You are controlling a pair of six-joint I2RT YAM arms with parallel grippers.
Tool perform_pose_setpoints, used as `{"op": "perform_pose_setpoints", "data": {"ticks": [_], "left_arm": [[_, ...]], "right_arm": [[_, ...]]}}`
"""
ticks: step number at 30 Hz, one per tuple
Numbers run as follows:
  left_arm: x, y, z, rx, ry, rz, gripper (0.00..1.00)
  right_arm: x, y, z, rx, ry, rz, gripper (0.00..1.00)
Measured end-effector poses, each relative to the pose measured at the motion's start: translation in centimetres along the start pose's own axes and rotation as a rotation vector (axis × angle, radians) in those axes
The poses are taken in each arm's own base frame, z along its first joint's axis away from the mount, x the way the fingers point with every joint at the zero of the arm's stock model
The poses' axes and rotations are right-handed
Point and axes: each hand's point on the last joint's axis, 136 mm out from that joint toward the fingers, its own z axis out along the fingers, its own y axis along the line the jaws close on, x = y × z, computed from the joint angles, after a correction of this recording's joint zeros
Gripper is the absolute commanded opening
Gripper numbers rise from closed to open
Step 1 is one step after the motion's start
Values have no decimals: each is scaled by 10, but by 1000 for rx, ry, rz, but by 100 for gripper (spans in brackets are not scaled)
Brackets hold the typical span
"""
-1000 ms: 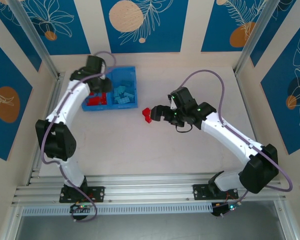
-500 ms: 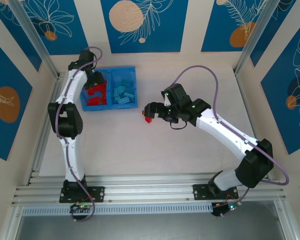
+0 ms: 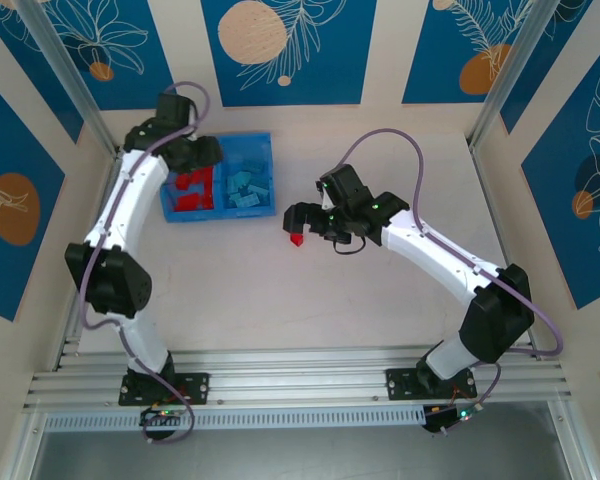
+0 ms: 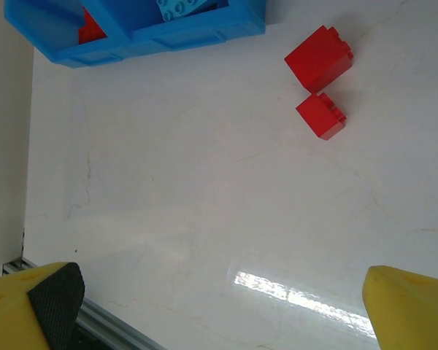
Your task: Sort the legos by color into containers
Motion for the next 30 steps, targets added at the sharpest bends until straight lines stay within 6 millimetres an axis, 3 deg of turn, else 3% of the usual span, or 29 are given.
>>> {"op": "perform_pose_setpoints", "data": {"ticks": [2, 5, 8, 12, 17, 21, 30], "left_arm": [[25, -37, -4, 64, 25, 56, 58], [73, -81, 8, 131, 107, 132, 58], [114, -102, 31, 140, 199, 192, 59], [139, -116, 70, 127, 252, 235, 59], [157, -119, 124, 74, 295, 278, 61], [156, -119, 158, 25, 285, 320, 62], [152, -126, 181, 18, 267, 399, 62]], "right_arm": [[-2, -3, 0, 11, -10, 3, 100], [-5, -7, -1, 29, -21, 11, 99], [-2, -18, -2, 58, -33, 22, 100], [13, -44, -12, 117, -48, 60, 99], [39, -74, -32, 164, -72, 119, 100], [53, -88, -53, 176, -117, 158, 100], [65, -104, -77, 180, -185, 214, 100]]}}
